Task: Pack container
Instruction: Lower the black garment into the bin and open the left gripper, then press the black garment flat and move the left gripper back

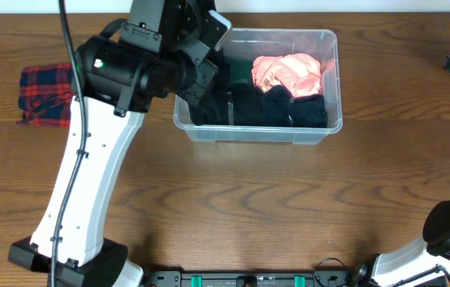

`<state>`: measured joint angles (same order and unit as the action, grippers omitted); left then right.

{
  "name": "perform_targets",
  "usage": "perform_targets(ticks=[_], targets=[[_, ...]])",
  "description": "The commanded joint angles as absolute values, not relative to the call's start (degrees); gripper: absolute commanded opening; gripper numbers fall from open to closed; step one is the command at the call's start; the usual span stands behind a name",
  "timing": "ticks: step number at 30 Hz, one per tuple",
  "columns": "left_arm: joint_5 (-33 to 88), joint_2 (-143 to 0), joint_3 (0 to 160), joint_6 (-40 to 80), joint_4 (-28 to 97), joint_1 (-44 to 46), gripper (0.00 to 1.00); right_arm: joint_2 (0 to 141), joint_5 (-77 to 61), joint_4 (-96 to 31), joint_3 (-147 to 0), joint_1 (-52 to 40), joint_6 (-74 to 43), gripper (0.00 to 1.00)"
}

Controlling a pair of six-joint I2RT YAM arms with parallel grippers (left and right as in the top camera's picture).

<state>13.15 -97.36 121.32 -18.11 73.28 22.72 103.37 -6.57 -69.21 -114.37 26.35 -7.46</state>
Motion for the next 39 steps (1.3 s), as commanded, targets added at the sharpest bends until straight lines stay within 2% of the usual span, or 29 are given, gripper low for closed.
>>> perform_targets(ticks=[1,12,13,15,17,18,20,36,39], targets=[[12.6,-98.8,123.0,-20.1,72.8,23.6,0.06,103.4,-6.4,-69.2,-114.6,26.6,-8.3,0.99],[12.6,-103.4,123.0,-20.1,73.2,24.4,0.06,103.4,-6.4,-69.2,-114.6,26.6,-8.3,0.99],[12.6,-103.7,123.0,-20.1,73.2,24.7,0.11,103.4,-6.4,-69.2,-114.6,26.6,-8.3,0.99],[12.6,-104.1,123.0,-20.1,72.9,25.1,0.43,103.4,-6.4,-69.2,-114.6,26.6,-8.3,0.99],[12.6,-104.1,123.0,-20.1,72.3,25.6,0.65,103.4,-6.4,-69.2,-114.6,26.6,-8.3,0.99],[12.6,-104.1,123.0,-20.0,71.9,25.9,0.7,103.4,-6.4,-69.2,-114.6,26.6,-8.3,0.99],[12.6,-104.1,123.0,-19.5,70.8,26.3,0.75,103.4,-6.4,-69.2,-114.6,26.6,-8.3,0.99],[12.6,-104.5,123.0,-9.1,63.0,26.6,0.76,103.4,-6.4,-69.2,-114.6,26.6,-8.3,0.99],[12.4,-105.6,123.0,-9.1,63.0,26.6,0.73,103.4,-6.4,-69.2,-114.6,26.6,-8.3,0.99]])
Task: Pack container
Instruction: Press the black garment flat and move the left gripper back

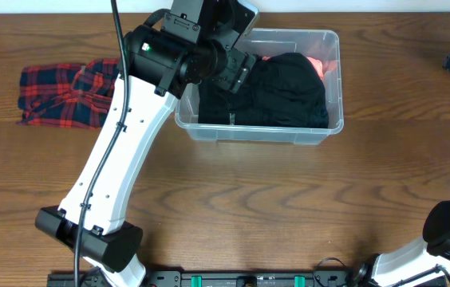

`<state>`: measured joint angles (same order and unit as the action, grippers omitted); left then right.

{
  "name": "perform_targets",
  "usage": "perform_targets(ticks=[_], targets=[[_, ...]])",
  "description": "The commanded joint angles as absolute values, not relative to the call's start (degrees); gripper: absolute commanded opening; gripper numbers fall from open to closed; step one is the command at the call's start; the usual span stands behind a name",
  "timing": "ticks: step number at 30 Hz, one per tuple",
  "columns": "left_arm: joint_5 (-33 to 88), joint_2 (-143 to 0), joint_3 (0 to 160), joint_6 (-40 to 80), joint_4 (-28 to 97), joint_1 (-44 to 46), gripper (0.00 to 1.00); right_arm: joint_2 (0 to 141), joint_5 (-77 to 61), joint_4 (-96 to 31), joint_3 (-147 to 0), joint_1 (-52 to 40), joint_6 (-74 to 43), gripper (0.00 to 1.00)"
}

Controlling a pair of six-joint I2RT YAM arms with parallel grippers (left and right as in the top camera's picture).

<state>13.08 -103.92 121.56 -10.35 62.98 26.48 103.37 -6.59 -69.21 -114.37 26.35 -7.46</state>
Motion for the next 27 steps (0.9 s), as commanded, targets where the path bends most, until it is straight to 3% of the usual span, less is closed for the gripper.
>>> perform_targets(ticks=[1,5,14,27], targets=[[12.3,-106.1,123.0,-9.1,63.1,26.6,0.68,103.4,-6.4,-69.2,-114.6,26.6,-8.3,0.99],[12.1,-109.6,122.9,-9.1,64.0,26.7,0.45,103.4,-6.4,-69.2,-114.6,26.6,-8.3,0.99],[2.8,-121.4,122.9,-7.1,64.4,28.8,0.24,103.4,-6.4,-69.2,-114.6,26.6,-8.3,0.99],[0.1,-137.5,122.8,2.3,63.4,29.3,0.22,103.4,-6.4,-69.2,-114.6,26.6,-8.3,0.99]])
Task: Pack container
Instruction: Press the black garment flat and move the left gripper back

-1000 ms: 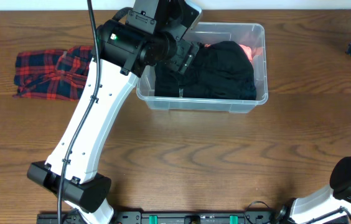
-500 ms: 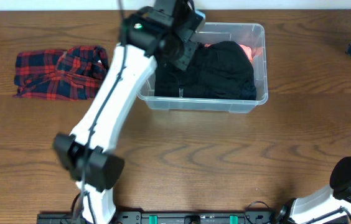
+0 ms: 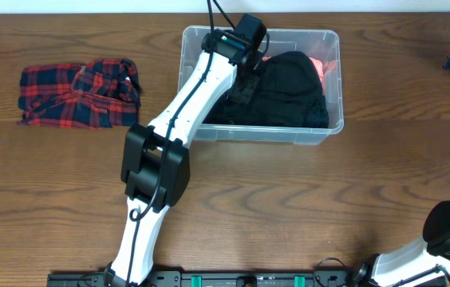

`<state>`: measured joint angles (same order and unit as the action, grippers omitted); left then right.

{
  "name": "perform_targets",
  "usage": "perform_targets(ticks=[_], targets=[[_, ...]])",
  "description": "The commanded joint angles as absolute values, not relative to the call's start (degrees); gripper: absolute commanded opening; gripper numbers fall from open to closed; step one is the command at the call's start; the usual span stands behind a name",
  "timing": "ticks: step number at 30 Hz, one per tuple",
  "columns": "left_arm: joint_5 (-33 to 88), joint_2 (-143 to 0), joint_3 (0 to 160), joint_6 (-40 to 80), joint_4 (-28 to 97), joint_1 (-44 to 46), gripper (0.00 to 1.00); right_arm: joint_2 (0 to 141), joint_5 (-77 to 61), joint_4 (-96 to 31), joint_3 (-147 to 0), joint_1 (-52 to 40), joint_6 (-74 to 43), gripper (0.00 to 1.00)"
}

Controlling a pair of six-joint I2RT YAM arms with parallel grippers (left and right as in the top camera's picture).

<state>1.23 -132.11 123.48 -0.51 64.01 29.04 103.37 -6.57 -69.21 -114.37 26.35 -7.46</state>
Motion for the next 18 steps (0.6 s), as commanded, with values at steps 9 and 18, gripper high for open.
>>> perform_targets(ticks=[9,18], targets=[[0.1,-134.2,122.9,3.6,64.2,29.3,0.23,103.4,-6.4,-69.2,-114.6,26.6,-8.3,0.99],[0.1,-117.6,122.9,3.5,66.7,29.3,0.7,103.4,-6.4,-69.2,-114.6,26.6,-8.3,0.99]])
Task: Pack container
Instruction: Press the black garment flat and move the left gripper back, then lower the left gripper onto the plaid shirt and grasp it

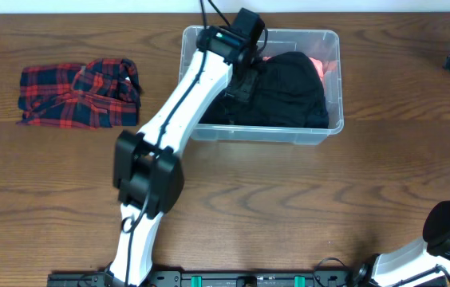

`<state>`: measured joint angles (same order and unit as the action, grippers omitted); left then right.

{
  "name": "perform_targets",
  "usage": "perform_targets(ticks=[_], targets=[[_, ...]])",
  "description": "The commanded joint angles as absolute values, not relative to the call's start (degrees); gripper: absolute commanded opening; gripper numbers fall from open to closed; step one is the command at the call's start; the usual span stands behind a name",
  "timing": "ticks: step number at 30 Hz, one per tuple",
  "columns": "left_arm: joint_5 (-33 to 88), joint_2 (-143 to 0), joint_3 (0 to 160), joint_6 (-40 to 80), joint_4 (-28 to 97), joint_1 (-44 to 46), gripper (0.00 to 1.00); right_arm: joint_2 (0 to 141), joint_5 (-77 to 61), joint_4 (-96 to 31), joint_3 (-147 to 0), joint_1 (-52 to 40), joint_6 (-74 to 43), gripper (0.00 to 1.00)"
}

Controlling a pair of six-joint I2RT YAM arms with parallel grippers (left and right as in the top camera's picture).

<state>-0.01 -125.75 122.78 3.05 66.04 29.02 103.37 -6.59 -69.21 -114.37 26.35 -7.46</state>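
A clear plastic container [333, 48] stands at the back middle of the table. A black garment [289, 96] fills most of it, and a strip of pink cloth [327, 67] shows at its right side. My left arm reaches into the container from the front left. My left gripper [239, 84] is low over the left part of the black garment, dark against dark, so its jaws cannot be made out. A red and navy plaid shirt [77, 96] lies crumpled on the table to the left. A dark part of my right gripper shows at the far right edge.
The wooden table [289, 207] stretches in front of the container. The left arm's elbow joint [147, 171] hangs over the table's front left. The right arm's base sits at the bottom right corner.
The left arm's elbow has shifted slightly left and forward. The gripper sits a little further toward the front inside the container. The black garment and the plaid shirt lie as before.
At first the left arm stood over the container's left end, with pink cloth showing on top inside. Then black cloth covered most of the pink. After that the arm stretched out with the gripper low in the container, where it still is.
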Motion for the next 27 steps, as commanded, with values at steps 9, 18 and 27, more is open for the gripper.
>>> perform_targets(ticks=[9,18,27], targets=[[-13.6,-101.2,122.9,3.5,71.2,25.9,0.84,103.4,-6.4,-69.2,-114.6,26.6,-8.3,0.99],[-16.2,-103.5,122.6,3.7,76.2,15.4,0.88,103.4,-6.4,-69.2,-114.6,26.6,-8.3,0.99],[-16.2,-111.5,122.5,3.7,74.2,8.4,0.88,103.4,-6.4,-69.2,-114.6,26.6,-8.3,0.99]])
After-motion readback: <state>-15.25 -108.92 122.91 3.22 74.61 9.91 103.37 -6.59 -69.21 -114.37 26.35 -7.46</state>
